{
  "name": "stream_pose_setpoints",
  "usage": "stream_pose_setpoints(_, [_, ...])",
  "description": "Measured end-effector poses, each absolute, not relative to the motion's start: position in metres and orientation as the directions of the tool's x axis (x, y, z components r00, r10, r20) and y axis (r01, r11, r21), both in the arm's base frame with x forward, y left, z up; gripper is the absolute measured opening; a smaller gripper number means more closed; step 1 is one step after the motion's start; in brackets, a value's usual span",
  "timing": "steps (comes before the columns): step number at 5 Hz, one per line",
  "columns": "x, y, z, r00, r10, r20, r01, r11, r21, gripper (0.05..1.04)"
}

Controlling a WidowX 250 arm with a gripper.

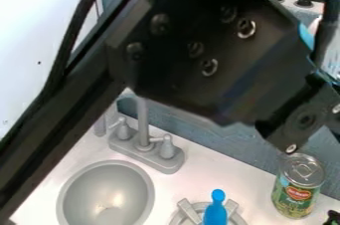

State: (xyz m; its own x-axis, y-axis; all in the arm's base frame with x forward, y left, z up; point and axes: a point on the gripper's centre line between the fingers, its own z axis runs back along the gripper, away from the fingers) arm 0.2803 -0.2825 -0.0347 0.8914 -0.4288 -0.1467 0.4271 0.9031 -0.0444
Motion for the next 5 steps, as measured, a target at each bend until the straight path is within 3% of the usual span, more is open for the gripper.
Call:
stream_pose_setpoints(1, [0.279,-0.281,-0.027,0.898,-0.417,-0.139,0.415,0.909,-0.048,0.913])
stream_pose_setpoints(2, [0.268,-0.265,-0.002,0.920,-0.375,-0.112,0.375,0.927,-0.020,1.004])
stream_pose_setpoints(3, [0.243,-0.232,0.029,0.951,-0.305,-0.059,0.308,0.950,0.056,1.001])
stream_pose_setpoints(4, [0.228,-0.203,0.041,0.969,-0.239,-0.060,0.244,0.963,0.112,1.001])
stream_pose_setpoints(5, [0.239,-0.162,0.037,0.985,-0.140,-0.095,0.152,0.981,0.122,1.001])
